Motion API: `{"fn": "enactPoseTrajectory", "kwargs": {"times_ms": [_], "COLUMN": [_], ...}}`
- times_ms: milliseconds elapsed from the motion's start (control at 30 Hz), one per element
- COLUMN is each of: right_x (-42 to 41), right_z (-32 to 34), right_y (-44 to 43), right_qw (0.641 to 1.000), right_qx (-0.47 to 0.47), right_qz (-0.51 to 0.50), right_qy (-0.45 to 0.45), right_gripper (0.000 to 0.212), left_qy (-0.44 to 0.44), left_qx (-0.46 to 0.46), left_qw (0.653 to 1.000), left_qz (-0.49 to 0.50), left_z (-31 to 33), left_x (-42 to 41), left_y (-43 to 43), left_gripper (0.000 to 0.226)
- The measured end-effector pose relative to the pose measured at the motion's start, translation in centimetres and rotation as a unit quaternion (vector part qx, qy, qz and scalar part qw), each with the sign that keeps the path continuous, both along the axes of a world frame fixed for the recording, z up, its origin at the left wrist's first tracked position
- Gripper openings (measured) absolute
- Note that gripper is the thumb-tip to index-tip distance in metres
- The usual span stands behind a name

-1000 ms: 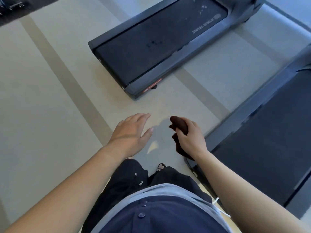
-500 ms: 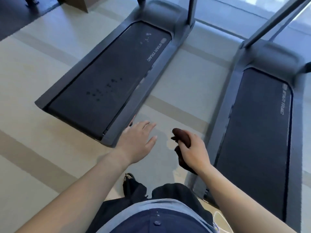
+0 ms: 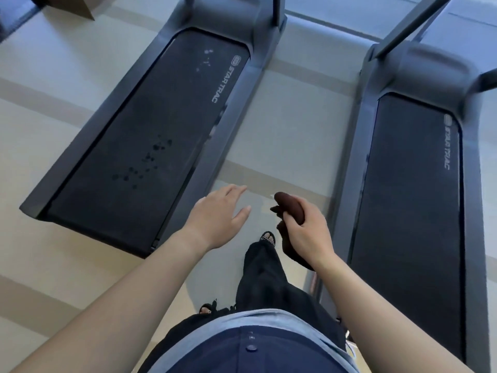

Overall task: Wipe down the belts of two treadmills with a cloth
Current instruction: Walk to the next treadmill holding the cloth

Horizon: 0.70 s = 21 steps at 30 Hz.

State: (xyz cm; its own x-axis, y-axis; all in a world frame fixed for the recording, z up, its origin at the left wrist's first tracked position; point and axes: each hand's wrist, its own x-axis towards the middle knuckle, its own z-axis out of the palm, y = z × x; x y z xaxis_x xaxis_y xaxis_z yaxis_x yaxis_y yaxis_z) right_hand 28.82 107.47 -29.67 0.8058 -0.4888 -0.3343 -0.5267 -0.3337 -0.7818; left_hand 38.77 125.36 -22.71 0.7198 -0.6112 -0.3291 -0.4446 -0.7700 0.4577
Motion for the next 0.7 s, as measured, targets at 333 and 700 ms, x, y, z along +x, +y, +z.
{"fn": "enactPoseTrajectory", "kwargs": {"times_ms": [333, 700], "right_x": [13.0, 26.2], "right_z": [0.7, 1.1], "right_y": [-12.7, -20.3], "right_qw": [0.998, 0.998], "right_qx": [-0.035, -0.038], "right_qz": [0.045, 0.044], "right_qy": [0.001, -0.002], "right_gripper": [0.045, 0.044], "left_qy": [0.012, 0.015], "left_qx": [-0.009, -0.004], "left_qw": [1.0, 0.999], "left_qz": [0.026, 0.039], "left_z": [0.8, 1.1], "left_x": [11.2, 23.5], "left_y": [-13.2, -20.3], "left_gripper": [0.053, 0.053]}}
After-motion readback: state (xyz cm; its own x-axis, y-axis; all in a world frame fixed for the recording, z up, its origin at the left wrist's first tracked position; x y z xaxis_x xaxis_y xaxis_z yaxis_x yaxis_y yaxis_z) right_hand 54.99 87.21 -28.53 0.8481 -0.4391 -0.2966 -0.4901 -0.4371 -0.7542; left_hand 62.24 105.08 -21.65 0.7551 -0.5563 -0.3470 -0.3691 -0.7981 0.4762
